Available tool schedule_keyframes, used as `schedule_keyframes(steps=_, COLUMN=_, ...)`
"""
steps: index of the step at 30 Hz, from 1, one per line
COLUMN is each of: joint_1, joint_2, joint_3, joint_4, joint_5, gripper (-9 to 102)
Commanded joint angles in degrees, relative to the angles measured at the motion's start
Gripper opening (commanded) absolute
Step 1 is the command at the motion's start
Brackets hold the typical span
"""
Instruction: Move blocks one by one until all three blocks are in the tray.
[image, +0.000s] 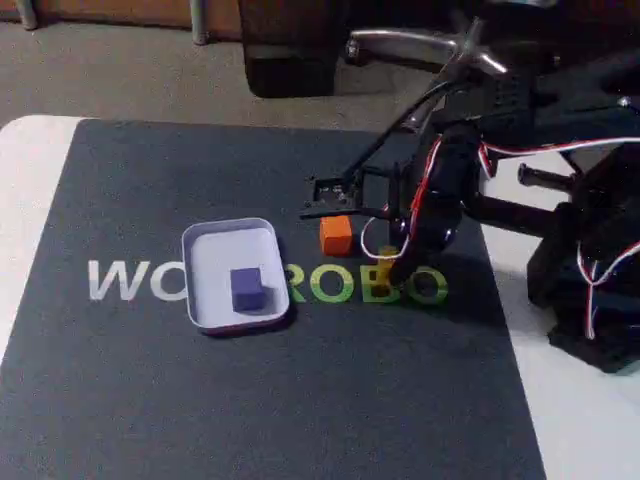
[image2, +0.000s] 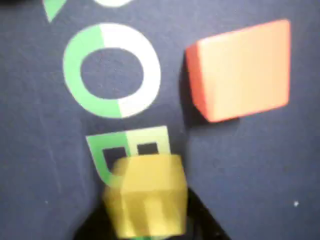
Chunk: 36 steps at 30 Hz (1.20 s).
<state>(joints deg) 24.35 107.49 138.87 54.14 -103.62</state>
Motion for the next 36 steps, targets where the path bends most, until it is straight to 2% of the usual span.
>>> schedule_keyframes(steps=1, joint_1=-0.9, joint_2=0.3, joint_3=-1.5, joint_4=-0.6, joint_5=0.4, gripper=-8)
schedule_keyframes(steps=6, joint_1=-3.1, joint_2=1.0, joint_3=-3.4, joint_4=-2.5, joint_5=5.9, gripper=-8)
schedule_keyframes(steps=12, joint_1=-7.0, joint_2=-1.6, joint_3=-15.6, joint_4=-2.5, joint_5=20.6, gripper=-8)
schedule_keyframes(steps=22, joint_1=-8.6, joint_2=-20.7, joint_3=-40.1, joint_4=-2.5, joint_5=37.6, gripper=-8)
schedule_keyframes(steps=29, joint_1=-7.6, joint_2=-35.6, joint_3=-55.5, joint_4=-2.1, joint_5=42.3, gripper=-8)
schedule_keyframes(steps=36, joint_1=-5.2, joint_2=-38.3, joint_3=-58.4, joint_4=-2.0, joint_5=42.5, gripper=-8)
